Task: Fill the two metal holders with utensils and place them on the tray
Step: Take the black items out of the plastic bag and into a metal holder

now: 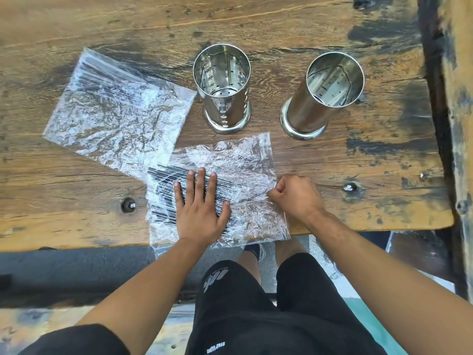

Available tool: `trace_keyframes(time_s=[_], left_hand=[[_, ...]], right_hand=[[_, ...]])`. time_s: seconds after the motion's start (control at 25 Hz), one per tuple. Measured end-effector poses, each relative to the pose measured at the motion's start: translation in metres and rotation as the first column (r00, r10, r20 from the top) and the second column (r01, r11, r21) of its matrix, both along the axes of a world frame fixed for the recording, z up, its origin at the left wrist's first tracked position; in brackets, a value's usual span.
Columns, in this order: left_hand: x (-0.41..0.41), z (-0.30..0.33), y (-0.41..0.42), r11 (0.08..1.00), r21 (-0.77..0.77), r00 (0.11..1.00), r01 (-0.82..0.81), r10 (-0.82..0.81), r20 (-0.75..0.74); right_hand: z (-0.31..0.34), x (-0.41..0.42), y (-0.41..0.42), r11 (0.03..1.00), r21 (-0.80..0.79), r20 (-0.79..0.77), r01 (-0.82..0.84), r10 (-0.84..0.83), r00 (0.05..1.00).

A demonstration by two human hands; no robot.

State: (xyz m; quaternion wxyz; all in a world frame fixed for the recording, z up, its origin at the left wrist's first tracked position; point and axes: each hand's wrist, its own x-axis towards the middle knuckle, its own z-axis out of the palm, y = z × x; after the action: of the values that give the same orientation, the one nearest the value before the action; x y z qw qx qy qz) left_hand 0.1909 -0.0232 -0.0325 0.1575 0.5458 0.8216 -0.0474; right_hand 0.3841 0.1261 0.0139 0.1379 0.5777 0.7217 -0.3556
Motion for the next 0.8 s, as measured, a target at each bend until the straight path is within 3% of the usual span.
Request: trace_keyframes(time_s=[0.48, 0.8], left_hand=[[0.001, 0.001, 0.002, 1.0, -0.021, 1.0, -0.007, 0.006, -0.027], [0.001, 0.003, 0.002, 1.0, -0.012, 1.0, -0.007, 0.007, -0.028]], right_hand=[[0.006, 0.031, 0.028, 0.982, -0.071, -0.009, 0.173, -0.174, 0.985], [0.011, 0.043, 0.044, 0.969, 0.015, -0.016, 0.247, -0.247, 0.969]])
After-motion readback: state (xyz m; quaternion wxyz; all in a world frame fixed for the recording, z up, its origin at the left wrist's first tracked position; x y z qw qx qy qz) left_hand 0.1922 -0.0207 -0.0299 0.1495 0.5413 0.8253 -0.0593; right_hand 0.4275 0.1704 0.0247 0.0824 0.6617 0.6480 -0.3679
